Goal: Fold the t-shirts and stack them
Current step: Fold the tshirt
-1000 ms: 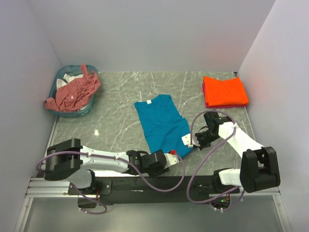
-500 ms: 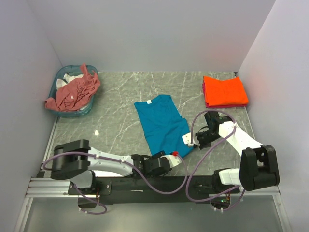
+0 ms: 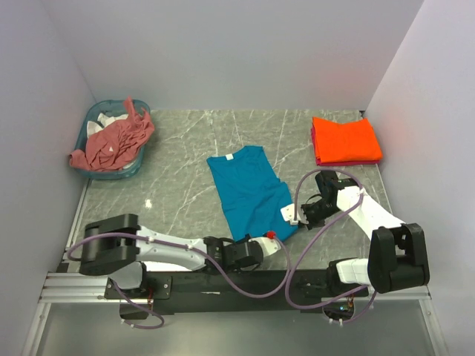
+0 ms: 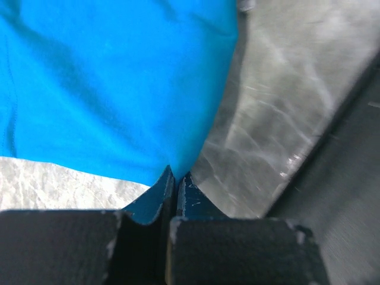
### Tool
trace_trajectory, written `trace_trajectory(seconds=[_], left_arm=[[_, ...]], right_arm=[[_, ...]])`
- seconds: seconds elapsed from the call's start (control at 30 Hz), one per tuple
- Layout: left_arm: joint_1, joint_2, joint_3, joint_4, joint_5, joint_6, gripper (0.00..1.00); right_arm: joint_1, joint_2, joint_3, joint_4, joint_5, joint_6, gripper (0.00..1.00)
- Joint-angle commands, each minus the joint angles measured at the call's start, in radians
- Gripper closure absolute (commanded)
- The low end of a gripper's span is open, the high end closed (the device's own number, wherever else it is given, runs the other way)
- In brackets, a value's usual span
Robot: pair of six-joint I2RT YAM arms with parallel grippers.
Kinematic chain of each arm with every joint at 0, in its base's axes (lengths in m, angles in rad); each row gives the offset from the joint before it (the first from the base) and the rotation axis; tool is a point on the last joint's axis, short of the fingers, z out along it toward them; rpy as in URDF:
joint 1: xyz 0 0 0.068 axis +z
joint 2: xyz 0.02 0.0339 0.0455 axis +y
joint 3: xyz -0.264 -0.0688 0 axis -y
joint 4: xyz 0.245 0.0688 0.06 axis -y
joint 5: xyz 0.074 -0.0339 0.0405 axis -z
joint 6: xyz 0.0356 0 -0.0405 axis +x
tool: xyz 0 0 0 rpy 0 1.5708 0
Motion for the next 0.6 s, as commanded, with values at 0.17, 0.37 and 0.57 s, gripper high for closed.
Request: trace_trajectory(seconds=[0.17, 0.37, 0.57], left_arm=[[0.009, -0.260, -0.078, 0.032, 0.084, 0.053, 1.00], [0.216, -0.343, -0.096, 0.096, 0.133, 0.123, 1.00], [0.503, -0.287, -0.049, 0.217, 0.223, 0.208, 1.00]], right_arm=[[-0.010, -0.027, 0.100, -0.077, -0.081, 0.046, 1.00], [0.010, 0.133, 0.327, 0.006, -0.134, 0.259, 1.00], [0.103, 0.346, 0.571, 0.225, -0.049, 0.616, 1.00]])
